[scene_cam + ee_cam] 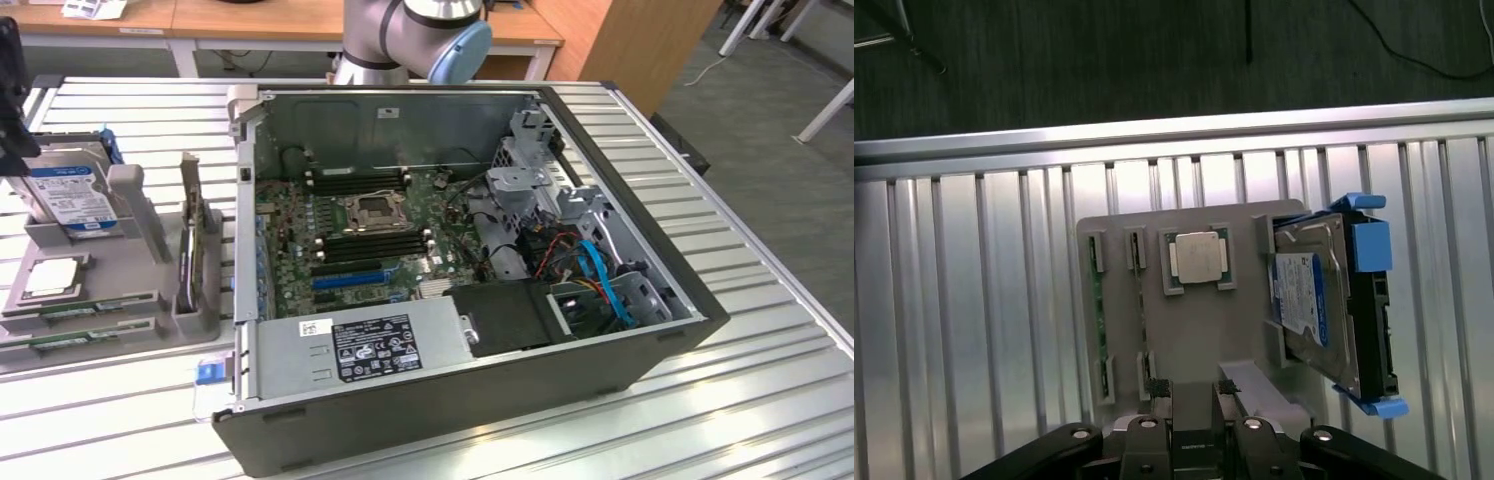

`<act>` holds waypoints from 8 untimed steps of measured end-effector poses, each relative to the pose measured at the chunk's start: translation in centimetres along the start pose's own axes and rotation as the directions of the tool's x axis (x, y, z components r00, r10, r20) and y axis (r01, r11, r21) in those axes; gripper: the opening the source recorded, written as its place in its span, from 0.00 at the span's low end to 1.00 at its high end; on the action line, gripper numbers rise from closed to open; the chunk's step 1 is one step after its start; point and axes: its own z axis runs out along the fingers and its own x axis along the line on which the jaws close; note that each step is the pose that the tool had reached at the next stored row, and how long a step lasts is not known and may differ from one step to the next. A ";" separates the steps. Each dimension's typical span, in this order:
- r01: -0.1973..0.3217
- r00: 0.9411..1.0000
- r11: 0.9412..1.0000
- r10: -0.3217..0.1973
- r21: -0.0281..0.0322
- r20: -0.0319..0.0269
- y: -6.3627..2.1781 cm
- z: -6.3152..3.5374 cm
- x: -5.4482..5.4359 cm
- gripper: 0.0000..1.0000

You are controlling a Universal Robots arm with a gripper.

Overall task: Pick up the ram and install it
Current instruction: 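Pick up the ram and move it above insertion slot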

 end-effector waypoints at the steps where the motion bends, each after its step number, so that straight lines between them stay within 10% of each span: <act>1: 0.000 1.000 1.000 0.000 0.000 0.000 -0.01 0.20 0.0 0.30; 8: 0.003 1.000 1.000 -0.003 0.000 0.000 -0.07 1.46 0.0 0.30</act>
